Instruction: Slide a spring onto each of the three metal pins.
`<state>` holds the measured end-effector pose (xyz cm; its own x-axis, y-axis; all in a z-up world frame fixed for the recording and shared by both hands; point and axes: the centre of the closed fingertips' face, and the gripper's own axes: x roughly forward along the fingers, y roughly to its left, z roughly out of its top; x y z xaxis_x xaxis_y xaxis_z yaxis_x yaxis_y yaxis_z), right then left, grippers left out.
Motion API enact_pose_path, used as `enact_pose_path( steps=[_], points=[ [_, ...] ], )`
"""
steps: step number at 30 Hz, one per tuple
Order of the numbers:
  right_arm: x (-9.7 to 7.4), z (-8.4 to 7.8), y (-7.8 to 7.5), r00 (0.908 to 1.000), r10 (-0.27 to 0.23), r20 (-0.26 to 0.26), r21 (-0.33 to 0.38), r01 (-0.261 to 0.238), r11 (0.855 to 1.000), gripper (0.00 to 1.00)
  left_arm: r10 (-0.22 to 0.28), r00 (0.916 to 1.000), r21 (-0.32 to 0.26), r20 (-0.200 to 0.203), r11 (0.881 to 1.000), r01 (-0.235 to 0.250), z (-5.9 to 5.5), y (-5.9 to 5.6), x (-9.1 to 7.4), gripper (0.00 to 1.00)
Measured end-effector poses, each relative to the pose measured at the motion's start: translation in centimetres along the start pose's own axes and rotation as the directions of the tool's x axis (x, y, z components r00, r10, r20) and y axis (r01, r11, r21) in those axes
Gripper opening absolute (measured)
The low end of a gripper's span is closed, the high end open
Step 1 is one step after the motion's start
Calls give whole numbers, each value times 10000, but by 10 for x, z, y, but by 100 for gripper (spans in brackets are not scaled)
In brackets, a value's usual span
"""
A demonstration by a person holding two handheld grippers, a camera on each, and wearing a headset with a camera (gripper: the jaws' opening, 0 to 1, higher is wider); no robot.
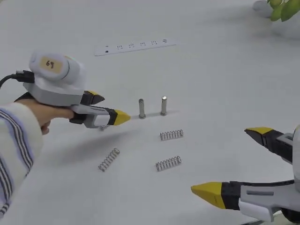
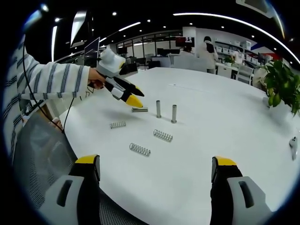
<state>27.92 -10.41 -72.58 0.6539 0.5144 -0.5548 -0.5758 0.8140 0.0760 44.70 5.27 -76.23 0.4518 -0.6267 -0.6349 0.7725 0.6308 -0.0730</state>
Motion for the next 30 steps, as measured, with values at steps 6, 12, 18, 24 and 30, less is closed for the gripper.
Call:
enact_pose_path(
  steps=[6,12,18,24,30],
  points=[
    [-1,0,-1,10000,-17,-29,18,17,10000,98,134,9998,238,-162,9996,-130,-3,3,5,36],
    [-1,-1,0,10000,-5,-29,29,5,10000,98,81,9990,94,-448,9999,-77,-9,4,11,33],
    [0,-6,-1,9999,-52,-160,89,54,9999,98,-71,9983,-169,-586,9998,61,-12,0,16,26],
    [-1,-5,-1,9999,-44,-94,144,45,9999,98,-32,9958,-244,-918,9997,9,-19,1,23,20],
    [-1,-5,-1,9999,-33,-96,161,34,9999,97,-17,9921,5,-1251,10000,18,-25,0,26,15]
  ],
)
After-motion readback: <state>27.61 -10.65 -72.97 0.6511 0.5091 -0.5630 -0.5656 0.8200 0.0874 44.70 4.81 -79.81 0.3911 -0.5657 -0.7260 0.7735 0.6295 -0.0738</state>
